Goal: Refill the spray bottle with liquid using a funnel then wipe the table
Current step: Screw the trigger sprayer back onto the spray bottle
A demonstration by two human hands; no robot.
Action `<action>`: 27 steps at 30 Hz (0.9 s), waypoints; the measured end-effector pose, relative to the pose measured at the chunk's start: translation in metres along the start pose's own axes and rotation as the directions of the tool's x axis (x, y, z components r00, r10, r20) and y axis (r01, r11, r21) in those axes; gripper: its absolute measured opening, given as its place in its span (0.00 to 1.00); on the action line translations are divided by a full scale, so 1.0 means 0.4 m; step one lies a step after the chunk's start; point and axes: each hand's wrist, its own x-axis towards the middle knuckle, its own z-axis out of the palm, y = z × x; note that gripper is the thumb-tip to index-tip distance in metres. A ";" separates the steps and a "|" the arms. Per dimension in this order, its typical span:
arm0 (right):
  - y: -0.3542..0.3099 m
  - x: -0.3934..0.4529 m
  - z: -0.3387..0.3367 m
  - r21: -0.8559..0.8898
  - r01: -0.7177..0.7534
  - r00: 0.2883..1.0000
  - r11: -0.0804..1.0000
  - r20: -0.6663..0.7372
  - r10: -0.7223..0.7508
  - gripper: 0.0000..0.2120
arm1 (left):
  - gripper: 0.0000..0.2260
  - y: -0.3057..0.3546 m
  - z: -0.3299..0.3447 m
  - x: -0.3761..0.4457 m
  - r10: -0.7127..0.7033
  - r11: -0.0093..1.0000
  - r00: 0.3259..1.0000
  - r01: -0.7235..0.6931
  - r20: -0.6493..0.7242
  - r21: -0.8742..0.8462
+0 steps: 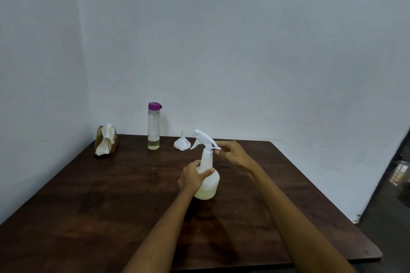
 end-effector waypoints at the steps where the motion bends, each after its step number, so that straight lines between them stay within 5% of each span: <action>1: 0.004 -0.009 0.001 0.007 -0.009 1.000 1.000 -0.001 0.009 0.15 | 0.28 0.001 0.001 -0.001 -0.004 1.000 1.000 0.004 0.001 0.002; 8: 0.026 -0.054 0.058 0.341 -0.127 0.930 0.931 -0.285 0.231 0.12 | 0.28 0.012 0.001 -0.010 -0.017 1.000 1.000 0.017 -0.005 0.020; 13: 0.017 -0.034 0.108 0.442 -0.165 0.960 0.882 -0.132 0.246 0.35 | 0.29 0.022 0.000 -0.013 -0.010 0.999 1.000 0.010 -0.001 0.048; 15: 0.017 -0.029 0.139 0.400 -0.158 0.955 0.903 -0.171 0.243 0.37 | 0.27 0.023 0.000 -0.016 -0.007 0.998 1.000 0.009 -0.021 0.058; 19: 0.047 -0.060 0.154 0.550 -0.072 0.815 0.832 -0.449 0.367 0.23 | 0.27 0.026 0.003 -0.019 -0.009 0.997 0.999 0.012 -0.039 0.071; 22: 0.064 -0.065 0.132 0.583 -0.049 0.735 0.811 -0.529 0.424 0.17 | 0.28 0.032 0.003 -0.015 -0.023 0.997 0.999 0.026 -0.041 0.079; 27: 0.034 -0.035 0.122 0.591 -0.100 0.860 0.801 -0.353 0.367 0.18 | 0.29 0.026 0.006 -0.011 -0.021 0.997 0.999 0.023 -0.029 0.070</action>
